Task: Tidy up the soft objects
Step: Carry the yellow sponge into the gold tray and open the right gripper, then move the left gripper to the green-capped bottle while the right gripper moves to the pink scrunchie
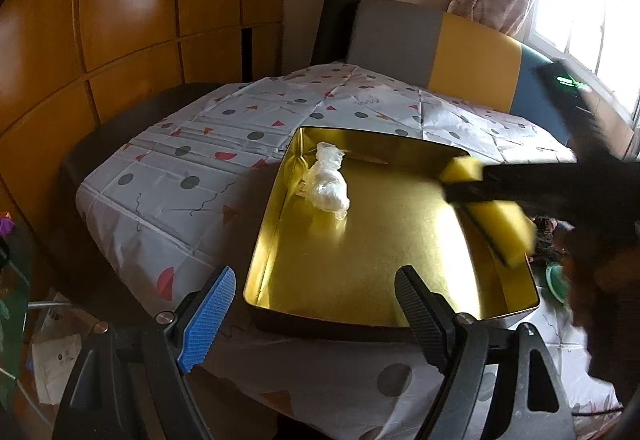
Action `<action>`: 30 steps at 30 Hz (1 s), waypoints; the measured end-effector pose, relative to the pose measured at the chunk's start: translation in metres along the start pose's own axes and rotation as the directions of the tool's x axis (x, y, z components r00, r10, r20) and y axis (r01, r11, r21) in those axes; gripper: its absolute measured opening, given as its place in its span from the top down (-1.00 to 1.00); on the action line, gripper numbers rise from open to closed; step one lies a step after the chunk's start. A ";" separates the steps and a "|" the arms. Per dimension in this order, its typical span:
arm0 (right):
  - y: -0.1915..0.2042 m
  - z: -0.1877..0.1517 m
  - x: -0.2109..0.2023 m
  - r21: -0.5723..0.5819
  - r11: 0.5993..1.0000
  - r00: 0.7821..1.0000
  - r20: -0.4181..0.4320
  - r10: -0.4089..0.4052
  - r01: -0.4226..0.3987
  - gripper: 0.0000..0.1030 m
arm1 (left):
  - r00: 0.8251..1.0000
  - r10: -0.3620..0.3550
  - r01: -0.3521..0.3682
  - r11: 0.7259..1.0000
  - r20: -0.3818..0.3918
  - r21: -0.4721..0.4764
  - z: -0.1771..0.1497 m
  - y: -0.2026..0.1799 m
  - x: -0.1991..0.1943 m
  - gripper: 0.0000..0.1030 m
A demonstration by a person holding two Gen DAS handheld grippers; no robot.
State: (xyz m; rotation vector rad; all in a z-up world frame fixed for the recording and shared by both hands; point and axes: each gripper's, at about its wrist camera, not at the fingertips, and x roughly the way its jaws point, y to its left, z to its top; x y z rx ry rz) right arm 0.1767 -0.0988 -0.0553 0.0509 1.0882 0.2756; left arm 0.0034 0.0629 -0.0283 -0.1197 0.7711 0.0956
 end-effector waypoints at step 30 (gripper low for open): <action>-0.019 -0.008 -0.024 0.015 1.000 0.985 0.172 -0.006 0.003 -1.00 | 1.000 -0.021 0.021 0.999 -0.019 0.032 -0.011 -0.012 -0.002 -0.61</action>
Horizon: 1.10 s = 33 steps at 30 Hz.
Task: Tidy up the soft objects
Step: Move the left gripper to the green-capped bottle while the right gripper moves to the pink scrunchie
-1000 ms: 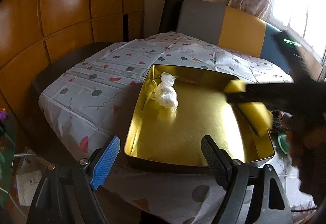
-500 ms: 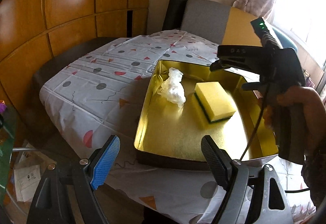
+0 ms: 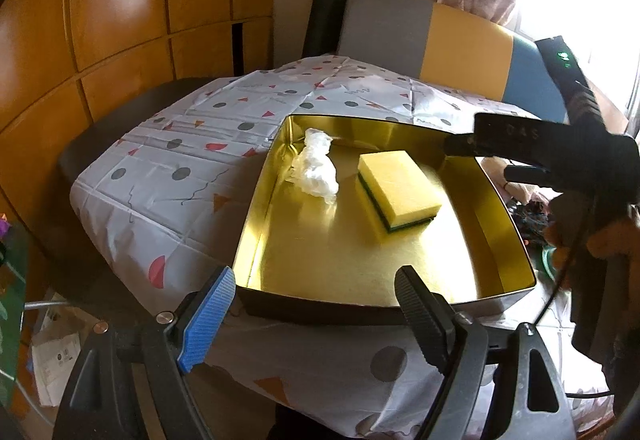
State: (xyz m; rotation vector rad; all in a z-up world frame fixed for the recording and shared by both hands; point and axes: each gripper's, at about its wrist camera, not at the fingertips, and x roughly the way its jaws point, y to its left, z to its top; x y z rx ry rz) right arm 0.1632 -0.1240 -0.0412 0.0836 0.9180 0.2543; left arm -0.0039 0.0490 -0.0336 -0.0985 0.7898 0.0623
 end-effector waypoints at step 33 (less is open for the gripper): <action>-0.235 -0.086 -0.129 0.297 0.884 0.905 0.121 -0.409 0.360 -1.00 | 0.975 -0.214 0.220 0.963 -0.057 0.156 0.011 -0.084 -0.010 -0.52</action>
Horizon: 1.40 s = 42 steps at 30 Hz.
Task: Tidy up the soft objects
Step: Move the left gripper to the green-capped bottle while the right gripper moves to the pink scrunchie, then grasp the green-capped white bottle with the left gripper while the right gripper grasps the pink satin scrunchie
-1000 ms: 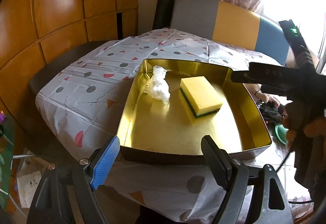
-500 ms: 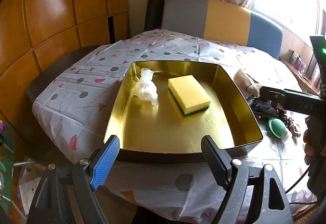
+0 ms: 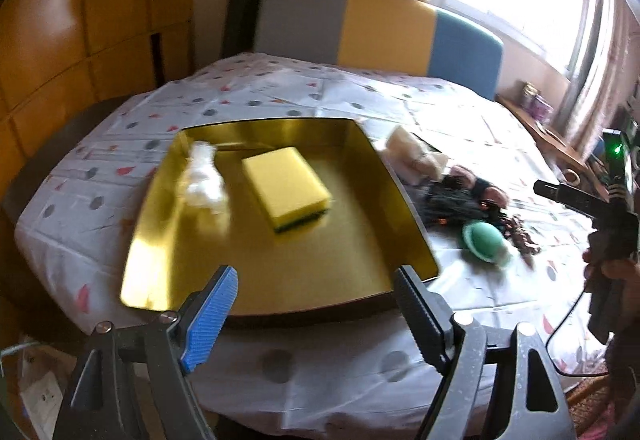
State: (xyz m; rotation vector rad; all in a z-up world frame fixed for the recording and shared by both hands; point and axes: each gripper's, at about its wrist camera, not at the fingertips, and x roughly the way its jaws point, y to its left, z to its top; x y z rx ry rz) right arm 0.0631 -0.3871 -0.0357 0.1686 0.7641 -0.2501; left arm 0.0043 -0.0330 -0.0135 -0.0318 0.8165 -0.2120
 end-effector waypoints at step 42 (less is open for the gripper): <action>-0.075 0.002 0.023 0.313 0.949 0.993 -0.094 0.069 -0.036 -1.00 | 0.913 -0.226 0.272 0.958 -0.339 0.095 0.015 -0.212 0.179 -0.44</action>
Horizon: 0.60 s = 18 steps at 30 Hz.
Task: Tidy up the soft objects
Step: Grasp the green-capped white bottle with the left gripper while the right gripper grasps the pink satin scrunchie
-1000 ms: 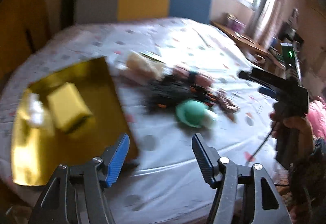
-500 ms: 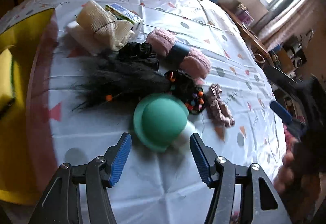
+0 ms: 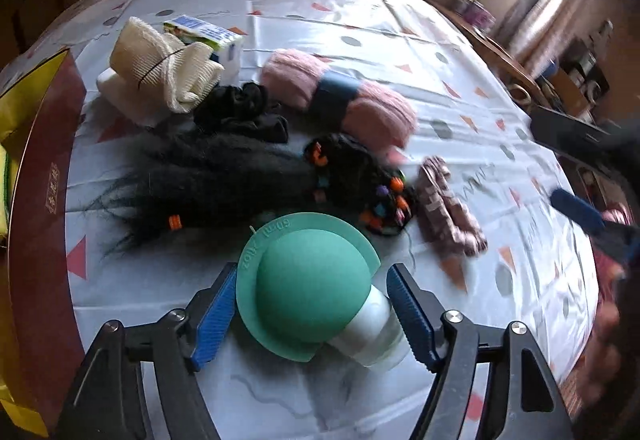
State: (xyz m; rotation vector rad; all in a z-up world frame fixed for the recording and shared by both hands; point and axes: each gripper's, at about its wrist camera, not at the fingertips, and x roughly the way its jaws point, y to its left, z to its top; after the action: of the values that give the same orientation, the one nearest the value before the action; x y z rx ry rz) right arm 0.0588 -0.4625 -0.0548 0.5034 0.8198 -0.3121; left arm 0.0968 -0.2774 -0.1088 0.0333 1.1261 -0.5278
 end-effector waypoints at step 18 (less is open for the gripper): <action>0.019 -0.028 0.054 -0.206 0.973 0.969 -0.200 -0.143 0.101 -0.33 | 0.997 -0.076 0.074 0.990 0.014 0.117 -0.046 0.024 -0.031 -0.48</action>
State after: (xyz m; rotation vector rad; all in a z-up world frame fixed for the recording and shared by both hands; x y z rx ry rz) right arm 0.0849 -0.4357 -0.1059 0.3055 1.0818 -0.2908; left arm 0.0581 -0.2313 -0.1078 0.0875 1.0803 -0.6599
